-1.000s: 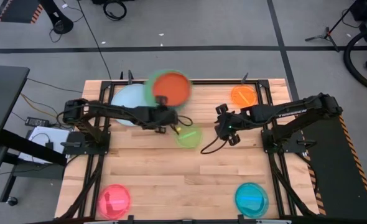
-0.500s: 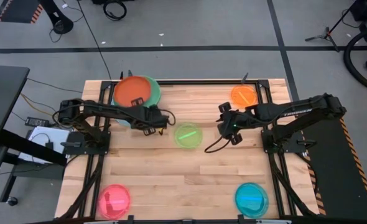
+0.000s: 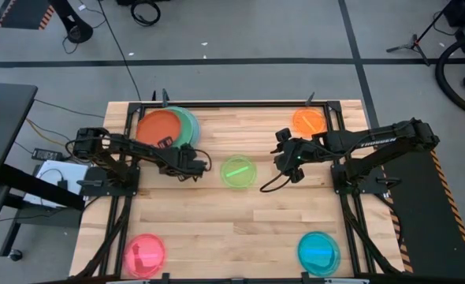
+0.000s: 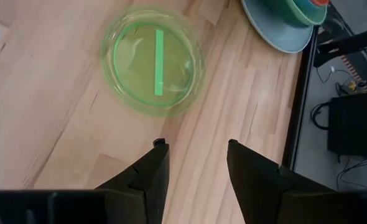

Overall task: Stack plastic plates
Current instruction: Stack the large pile of plates on the large sky blue plate

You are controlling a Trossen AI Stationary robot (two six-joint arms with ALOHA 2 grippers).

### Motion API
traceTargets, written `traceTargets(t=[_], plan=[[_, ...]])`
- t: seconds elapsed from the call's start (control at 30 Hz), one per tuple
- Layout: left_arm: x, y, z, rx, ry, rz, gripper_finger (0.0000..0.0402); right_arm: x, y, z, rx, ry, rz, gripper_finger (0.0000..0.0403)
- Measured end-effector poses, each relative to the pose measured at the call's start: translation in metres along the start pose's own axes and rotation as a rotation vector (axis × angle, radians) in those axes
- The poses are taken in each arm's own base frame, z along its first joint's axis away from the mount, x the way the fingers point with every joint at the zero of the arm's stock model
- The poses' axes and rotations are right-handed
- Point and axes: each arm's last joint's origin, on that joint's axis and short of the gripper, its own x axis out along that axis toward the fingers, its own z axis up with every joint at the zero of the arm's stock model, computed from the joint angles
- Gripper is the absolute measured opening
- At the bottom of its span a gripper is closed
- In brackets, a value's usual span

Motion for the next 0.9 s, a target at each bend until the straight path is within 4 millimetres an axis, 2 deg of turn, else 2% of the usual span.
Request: traceTargets(t=[0.23,0.43,0.63,0.77,0.9], plan=[[0.010,0.006,0.018,0.024,-0.077,-0.011,0.0050,0.000,0.000,0.000,0.009,-0.002,-0.001,0.0168],[0.022,0.021,0.022,0.077,-0.026,0.004,0.0050,0.000,0.000,0.000,0.024,-0.007,0.013,0.0168],[0.024,0.022,0.022,0.113,-0.005,-0.029,0.0051,0.000,0.002,-0.002,0.019,0.017,0.028,0.0168],[0.024,0.021,0.021,0.119,-0.001,-0.047,0.0071,0.000,0.002,-0.002,0.062,0.015,0.032,0.0168],[0.024,0.022,0.019,0.134,0.026,-0.064,0.0104,0.000,0.004,-0.001,0.184,0.016,0.033,0.0168]])
